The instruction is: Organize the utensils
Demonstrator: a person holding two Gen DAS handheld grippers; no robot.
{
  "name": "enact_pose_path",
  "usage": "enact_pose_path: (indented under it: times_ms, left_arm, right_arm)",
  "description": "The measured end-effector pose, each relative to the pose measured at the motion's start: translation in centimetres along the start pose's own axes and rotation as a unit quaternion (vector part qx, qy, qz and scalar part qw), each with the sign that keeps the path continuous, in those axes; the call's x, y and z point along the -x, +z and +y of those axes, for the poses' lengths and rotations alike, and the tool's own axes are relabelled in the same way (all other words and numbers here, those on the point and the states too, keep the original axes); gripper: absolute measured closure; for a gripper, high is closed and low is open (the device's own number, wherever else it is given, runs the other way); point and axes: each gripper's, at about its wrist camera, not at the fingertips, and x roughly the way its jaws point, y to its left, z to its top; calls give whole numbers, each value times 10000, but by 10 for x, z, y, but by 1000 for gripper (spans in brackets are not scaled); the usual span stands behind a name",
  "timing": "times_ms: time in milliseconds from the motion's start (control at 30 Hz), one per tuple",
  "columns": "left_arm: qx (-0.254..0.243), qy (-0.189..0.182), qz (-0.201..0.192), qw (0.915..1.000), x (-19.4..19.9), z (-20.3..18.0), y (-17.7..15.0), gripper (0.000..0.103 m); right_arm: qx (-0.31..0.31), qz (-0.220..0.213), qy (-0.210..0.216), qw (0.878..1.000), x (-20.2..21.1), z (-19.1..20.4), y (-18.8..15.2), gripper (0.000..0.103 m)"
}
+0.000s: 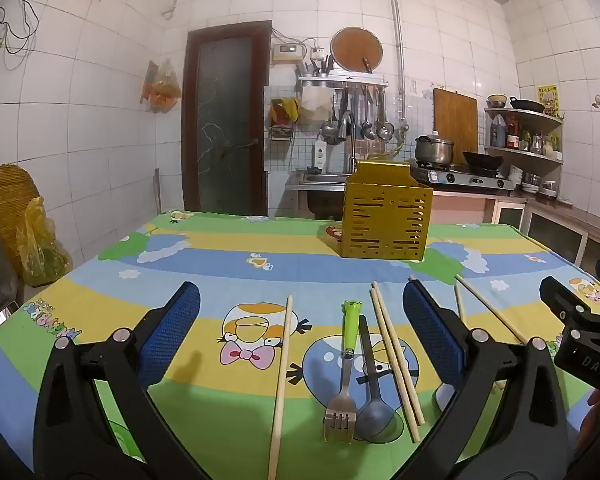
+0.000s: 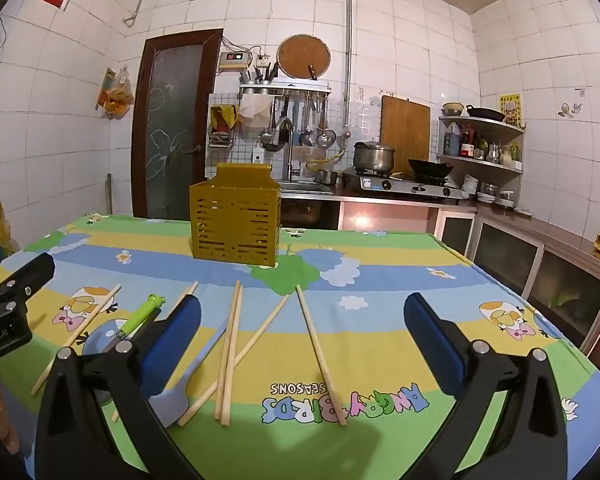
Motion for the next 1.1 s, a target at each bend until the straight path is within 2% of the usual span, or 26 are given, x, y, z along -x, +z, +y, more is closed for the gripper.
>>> enact_pose_path:
  times_ms: [433, 500, 1100]
  left_arm:
    - [-28, -38, -3, 10000, -5, 12, -3, 5]
    - [-123, -21, -18, 9999, -2, -1, -2, 5]
    - [-127, -25, -75, 9999, 4, -5, 0, 5]
  right_arm:
    - [2, -53, -4, 10000, 0, 0, 3, 4]
    - [1, -55, 4, 10000, 6, -1, 4, 4]
    - [31, -92, -9, 10000, 4, -3, 2, 4]
